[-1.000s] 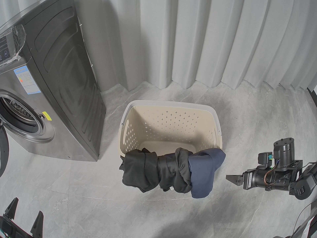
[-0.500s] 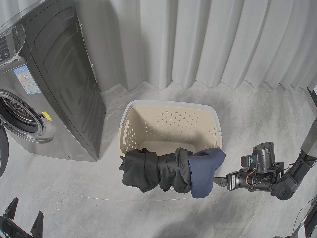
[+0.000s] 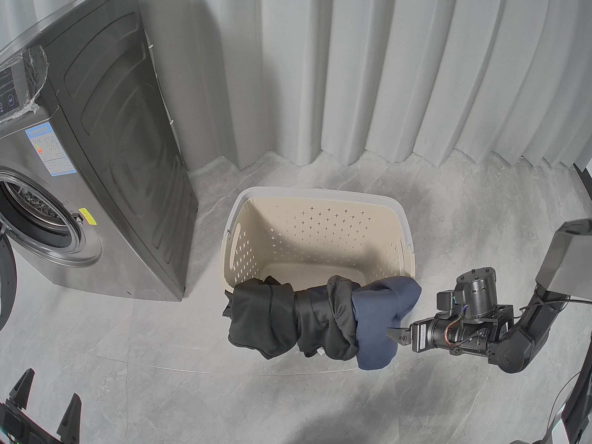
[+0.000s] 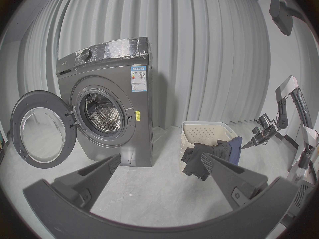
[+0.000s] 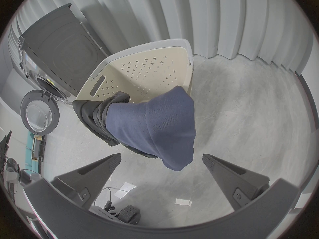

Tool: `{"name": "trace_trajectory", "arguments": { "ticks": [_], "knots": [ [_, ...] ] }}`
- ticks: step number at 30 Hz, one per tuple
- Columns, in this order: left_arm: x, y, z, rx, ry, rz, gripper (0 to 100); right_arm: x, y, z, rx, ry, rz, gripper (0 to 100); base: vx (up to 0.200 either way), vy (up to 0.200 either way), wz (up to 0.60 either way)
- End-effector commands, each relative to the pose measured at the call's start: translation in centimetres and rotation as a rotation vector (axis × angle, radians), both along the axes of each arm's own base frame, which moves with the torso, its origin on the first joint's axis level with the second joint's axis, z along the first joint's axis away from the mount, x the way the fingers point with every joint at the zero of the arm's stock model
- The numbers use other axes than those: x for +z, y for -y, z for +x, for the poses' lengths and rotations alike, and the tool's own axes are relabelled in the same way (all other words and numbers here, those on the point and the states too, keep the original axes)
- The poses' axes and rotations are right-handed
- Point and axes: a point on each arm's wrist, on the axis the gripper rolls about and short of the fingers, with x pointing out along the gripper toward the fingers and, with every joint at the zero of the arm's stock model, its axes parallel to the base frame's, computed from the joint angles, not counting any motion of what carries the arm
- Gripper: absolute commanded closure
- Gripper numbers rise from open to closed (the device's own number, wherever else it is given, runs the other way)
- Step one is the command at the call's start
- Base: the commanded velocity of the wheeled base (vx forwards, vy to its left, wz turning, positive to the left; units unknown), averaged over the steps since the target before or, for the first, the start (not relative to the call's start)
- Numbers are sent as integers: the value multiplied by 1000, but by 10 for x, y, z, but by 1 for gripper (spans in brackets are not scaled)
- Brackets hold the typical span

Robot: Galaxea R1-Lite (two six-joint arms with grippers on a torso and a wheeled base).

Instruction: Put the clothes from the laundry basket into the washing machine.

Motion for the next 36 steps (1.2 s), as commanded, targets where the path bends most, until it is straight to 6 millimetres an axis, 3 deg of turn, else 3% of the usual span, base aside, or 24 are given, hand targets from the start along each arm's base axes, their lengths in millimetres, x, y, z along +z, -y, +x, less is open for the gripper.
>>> {"name": "trace_trajectory", "arguments": {
  "ticks": [1,13,14,22,31,36],
  "knots": [
    [-5,0,0,0,-1,-1,0,-6,-2,4,0,-12,-4,0,0,0,0],
    [-5,0,0,0,-1,-1,0,-4,-6,15,-2,16,8,0,0,0,0],
    [-5,0,0,0,-1,-1,0,-4,-6,16,-2,19,10,100,0,0,0],
    [-5,0,0,-3,-1,-1,0,-1,-7,14,4,26,11,100,0,0,0],
    [-5,0,0,0,-1,-1,0,29,-9,-10,43,89,44,100,0,0,0],
    [-5,0,0,0,-1,-1,0,32,-4,-18,39,87,42,100,0,0,0]
  ]
}}
